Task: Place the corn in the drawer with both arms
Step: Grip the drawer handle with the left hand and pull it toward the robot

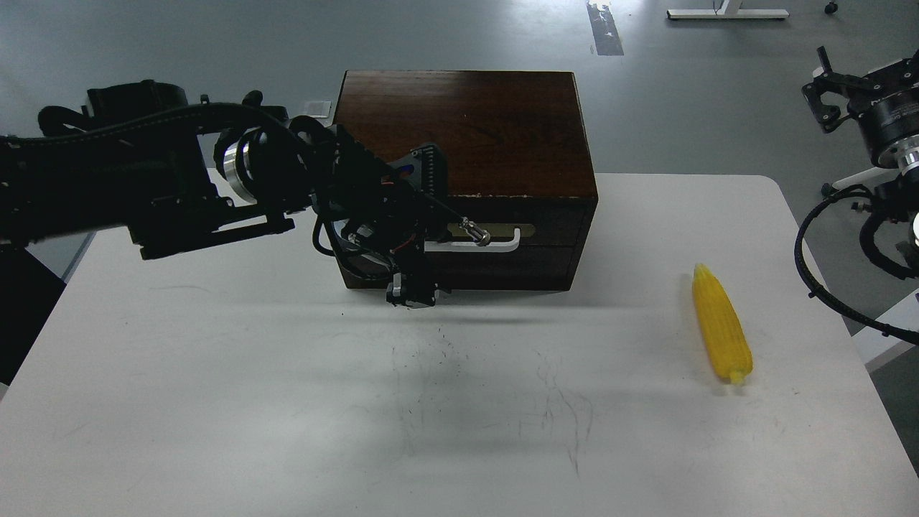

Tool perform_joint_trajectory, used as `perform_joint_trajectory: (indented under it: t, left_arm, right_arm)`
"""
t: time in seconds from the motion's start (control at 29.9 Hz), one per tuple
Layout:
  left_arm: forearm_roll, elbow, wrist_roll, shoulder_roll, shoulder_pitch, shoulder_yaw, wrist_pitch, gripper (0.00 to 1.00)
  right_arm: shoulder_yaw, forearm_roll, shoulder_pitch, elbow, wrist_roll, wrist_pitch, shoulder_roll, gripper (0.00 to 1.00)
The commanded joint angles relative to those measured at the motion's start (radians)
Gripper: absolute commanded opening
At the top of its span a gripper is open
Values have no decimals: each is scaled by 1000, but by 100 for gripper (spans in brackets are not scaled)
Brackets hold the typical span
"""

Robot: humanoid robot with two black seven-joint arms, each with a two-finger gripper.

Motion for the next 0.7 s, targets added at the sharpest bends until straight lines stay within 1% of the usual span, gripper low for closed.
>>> perform_joint_trajectory:
  t: [0.0, 0.27, 0.44, 0.5, 0.54, 0.6, 0.67]
  left_arm:
    - [0, 0, 0, -1, -2, 12, 0, 62]
    - [0, 0, 0, -3, 4, 13, 0, 62]
    - [-2, -9, 0, -1, 1, 41, 0, 61]
    - [-3, -14, 0, 0, 0, 41, -1, 59]
    - [-2, -17, 0, 2, -5, 39, -1, 55]
    - [-3, -26, 0, 3, -9, 39, -1, 50]
    - [-3, -34, 0, 5, -12, 39, -1, 48]
  right_arm:
    - [0, 1, 0, 0, 0, 0, -1, 100]
    - [0, -1, 0, -2, 0, 0, -1, 100]
    - [1, 1, 0, 0, 3, 0, 0, 100]
    - [1, 1, 2, 0, 1, 0, 0, 100]
    - [1, 1, 2, 0, 1, 0, -1, 100]
    - [1, 1, 3, -2, 1, 0, -1, 100]
    - [0, -1, 5, -2, 1, 0, -1, 100]
